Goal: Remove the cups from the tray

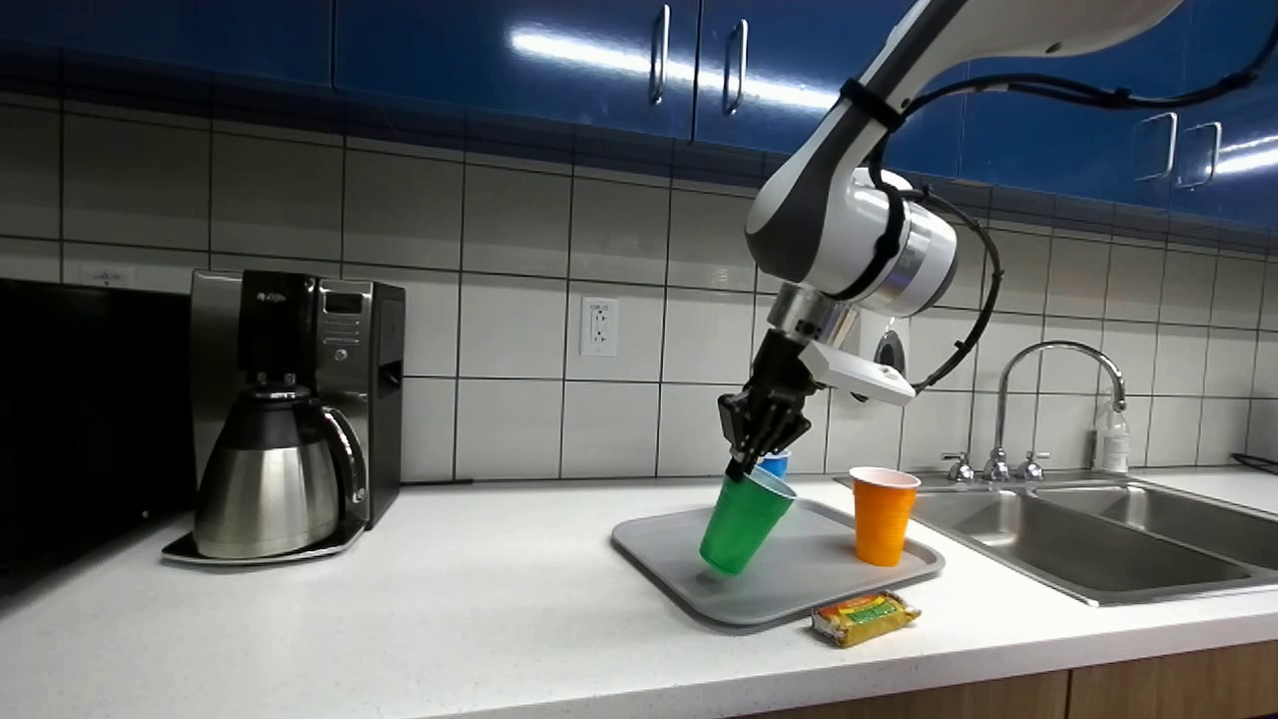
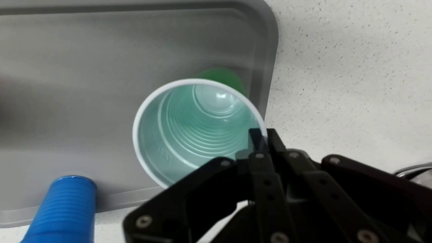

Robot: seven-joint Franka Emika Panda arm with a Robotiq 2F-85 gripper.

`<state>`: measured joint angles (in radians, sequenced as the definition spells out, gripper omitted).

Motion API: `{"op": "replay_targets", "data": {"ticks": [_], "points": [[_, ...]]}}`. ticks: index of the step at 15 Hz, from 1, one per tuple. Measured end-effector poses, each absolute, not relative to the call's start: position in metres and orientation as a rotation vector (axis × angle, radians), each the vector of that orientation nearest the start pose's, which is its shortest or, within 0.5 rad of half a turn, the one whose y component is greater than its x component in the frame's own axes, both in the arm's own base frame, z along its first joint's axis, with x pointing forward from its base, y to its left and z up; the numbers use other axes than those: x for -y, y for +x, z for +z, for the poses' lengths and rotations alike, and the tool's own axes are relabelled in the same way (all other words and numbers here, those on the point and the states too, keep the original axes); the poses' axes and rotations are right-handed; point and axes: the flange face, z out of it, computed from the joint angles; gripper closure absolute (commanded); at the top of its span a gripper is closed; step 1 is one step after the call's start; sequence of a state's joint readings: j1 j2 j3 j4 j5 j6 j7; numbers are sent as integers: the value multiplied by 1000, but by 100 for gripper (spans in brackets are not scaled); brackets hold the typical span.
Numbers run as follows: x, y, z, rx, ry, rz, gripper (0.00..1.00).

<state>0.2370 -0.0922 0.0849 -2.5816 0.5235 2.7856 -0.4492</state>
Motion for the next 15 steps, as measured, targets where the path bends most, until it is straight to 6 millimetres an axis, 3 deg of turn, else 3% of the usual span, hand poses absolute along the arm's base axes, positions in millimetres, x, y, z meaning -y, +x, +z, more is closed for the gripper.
{"op": "replay_targets", "data": {"ticks": [7, 15], "points": [[-146, 437, 339, 526, -2825, -493, 99], [-208, 419, 335, 629, -2849, -532, 99]]}}
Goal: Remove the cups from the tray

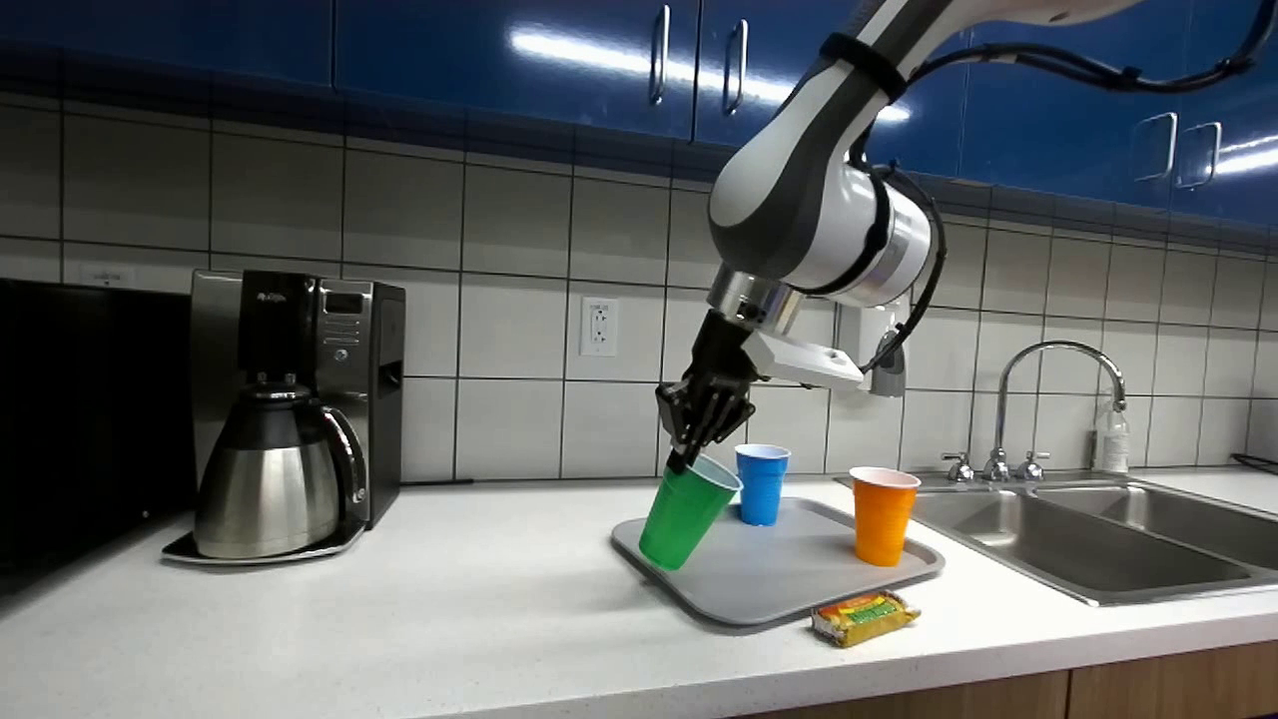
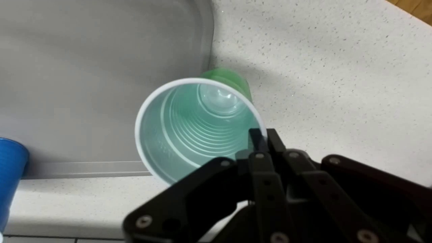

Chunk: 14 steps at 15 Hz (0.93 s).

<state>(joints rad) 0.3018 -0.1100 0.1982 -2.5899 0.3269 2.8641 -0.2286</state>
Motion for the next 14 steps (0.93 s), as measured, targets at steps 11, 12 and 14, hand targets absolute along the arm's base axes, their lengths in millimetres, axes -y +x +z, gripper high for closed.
{"op": "replay_targets", "data": {"ticks": [11, 12, 14], "points": [[-265, 426, 319, 705, -2904, -582, 99], [-269, 429, 319, 711, -2904, -590, 99], [-278, 436, 318, 731, -2902, -605, 99]]}}
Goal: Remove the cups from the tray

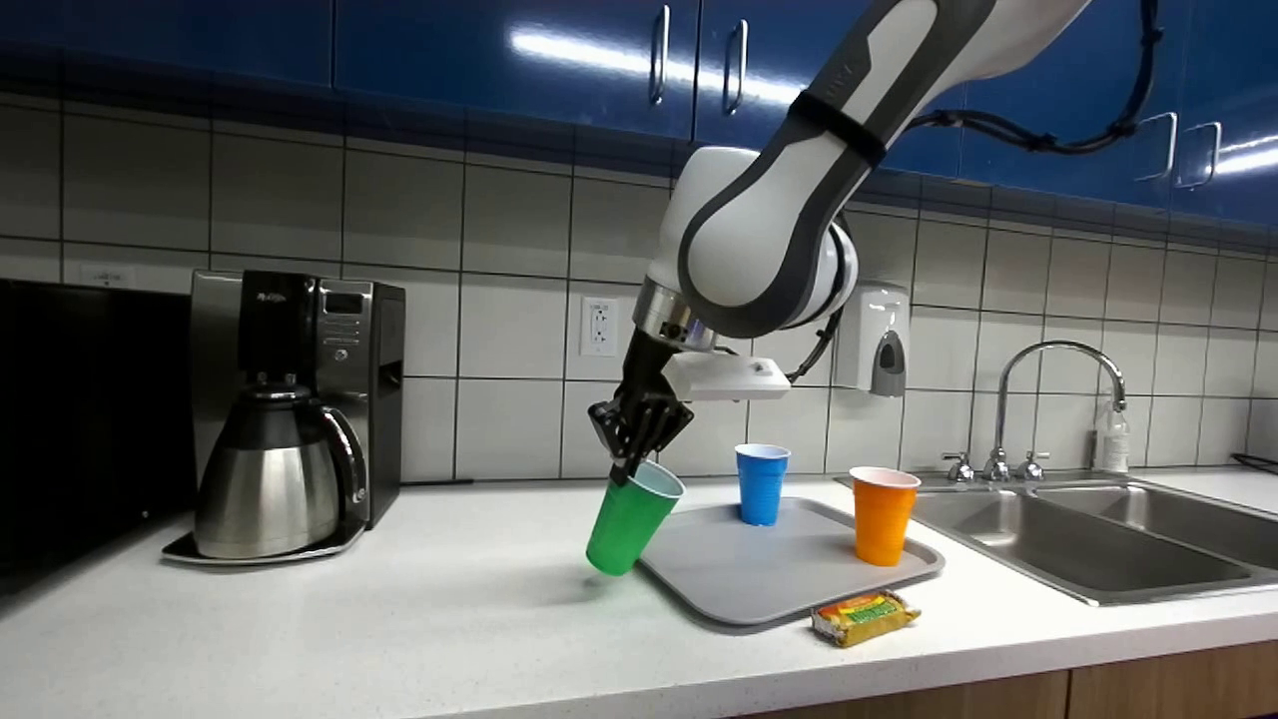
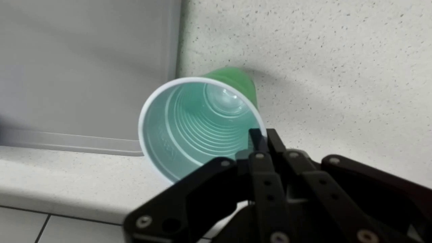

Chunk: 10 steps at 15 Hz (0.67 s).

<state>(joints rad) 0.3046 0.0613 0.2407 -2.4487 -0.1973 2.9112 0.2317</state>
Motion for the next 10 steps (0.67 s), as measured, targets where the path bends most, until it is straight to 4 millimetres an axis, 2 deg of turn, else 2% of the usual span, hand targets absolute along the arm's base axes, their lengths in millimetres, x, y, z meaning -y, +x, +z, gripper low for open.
{"op": "replay_targets", "data": {"ticks": [10], "points": [[-317, 450, 307, 878, -2904, -686, 99]]}}
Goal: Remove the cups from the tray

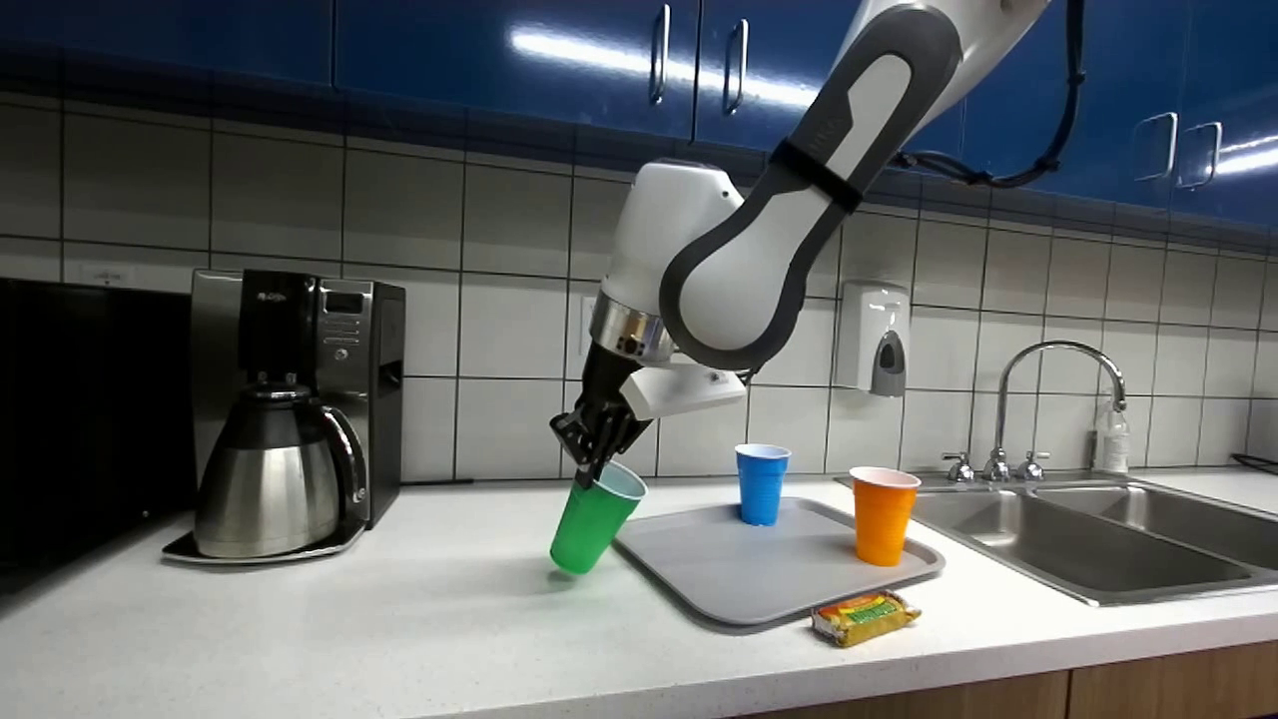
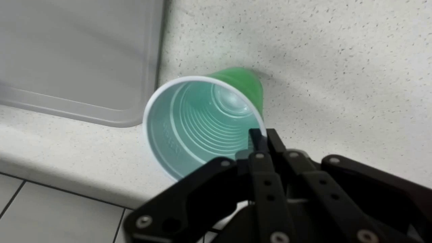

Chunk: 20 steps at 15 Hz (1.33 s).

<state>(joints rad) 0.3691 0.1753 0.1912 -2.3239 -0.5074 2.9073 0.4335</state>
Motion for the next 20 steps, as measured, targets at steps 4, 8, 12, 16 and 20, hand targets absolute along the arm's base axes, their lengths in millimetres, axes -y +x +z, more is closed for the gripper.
{"op": "replay_targets", "data": {"ticks": [4, 8, 12, 16, 20], "points": [[-330, 453, 302, 916, -2904, -678, 99], [-339, 455, 298, 944, -2923, -651, 99], [-345, 457, 293, 962, -2945, -621, 99], [-352, 459, 291, 990, -2954, -603, 99], [-359, 462, 290, 1041, -2954, -596, 99]]}}
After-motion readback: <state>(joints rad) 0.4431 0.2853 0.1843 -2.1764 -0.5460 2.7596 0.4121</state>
